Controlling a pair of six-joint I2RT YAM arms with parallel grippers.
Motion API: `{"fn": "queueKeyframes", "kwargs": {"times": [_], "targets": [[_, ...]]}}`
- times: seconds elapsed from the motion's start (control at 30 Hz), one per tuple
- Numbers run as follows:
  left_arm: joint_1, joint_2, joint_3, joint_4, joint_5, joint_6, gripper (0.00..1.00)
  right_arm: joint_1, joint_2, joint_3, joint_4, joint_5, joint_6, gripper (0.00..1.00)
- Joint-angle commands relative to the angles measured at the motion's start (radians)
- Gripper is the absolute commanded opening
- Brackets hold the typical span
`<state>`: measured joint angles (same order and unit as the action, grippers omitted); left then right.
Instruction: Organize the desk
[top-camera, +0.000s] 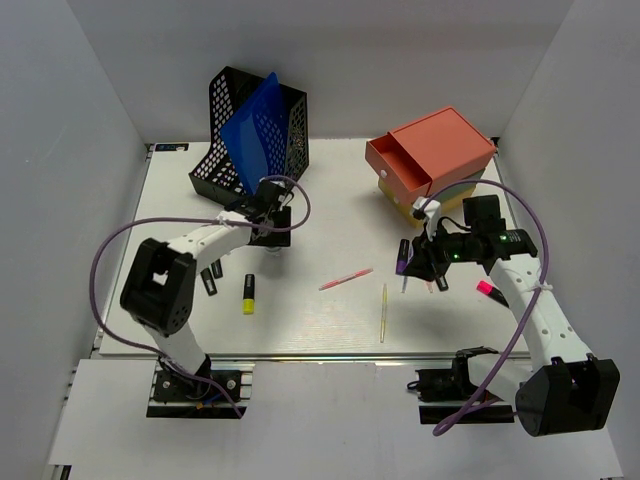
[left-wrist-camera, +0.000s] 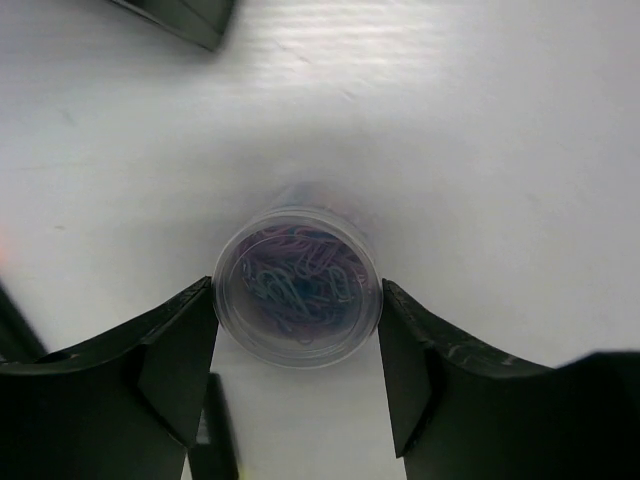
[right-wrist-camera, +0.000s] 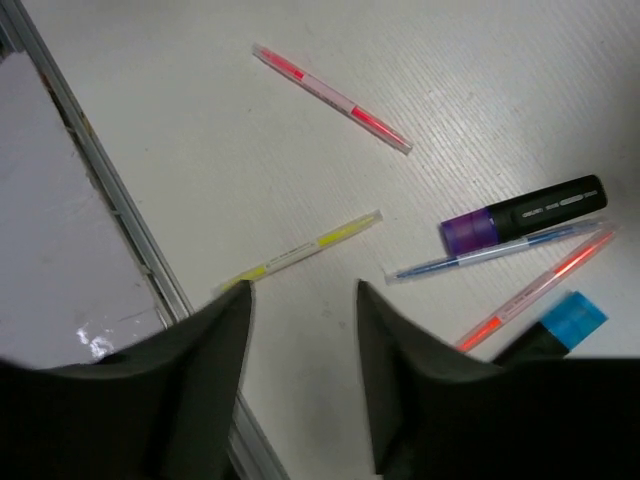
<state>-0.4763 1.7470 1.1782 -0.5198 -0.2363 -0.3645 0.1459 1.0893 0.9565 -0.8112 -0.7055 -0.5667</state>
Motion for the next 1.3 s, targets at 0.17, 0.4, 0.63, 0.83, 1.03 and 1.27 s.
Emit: {"fn": "queueKeyframes", "kwargs": {"times": [0.17,0.4,0.63,0.83,1.03,1.27], "targets": [[-0.039,-0.250,0.018,0.127,0.420,0.038,0.00,-0.002,0.006,0.053,0.023,-0.020,0.040,0.10],[-0.048,-0.201,0.216,0.271,0.560,-0.071,0.00,-0.012,-0.002,0.090,0.067,0.058,0.106,0.00],[-0.048,0.015,0.454,0.512,0.716,-0.257,0.00,-0.051,-0.019,0.077,0.130,0.236,0.208,0.00],[-0.058,0.218,0.705,0.632,0.756,-0.353,0.00,-0.069,-0.054,0.051,0.129,0.238,0.217,0.00],[-0.079,0.347,0.868,0.647,0.746,-0.383,0.00,-0.091,-0.068,0.039,0.136,0.225,0.231,0.00],[-0.101,0.391,0.816,0.816,0.747,-0.433,0.00,-0.101,-0.071,0.033,0.136,0.196,0.237,0.00]]}}
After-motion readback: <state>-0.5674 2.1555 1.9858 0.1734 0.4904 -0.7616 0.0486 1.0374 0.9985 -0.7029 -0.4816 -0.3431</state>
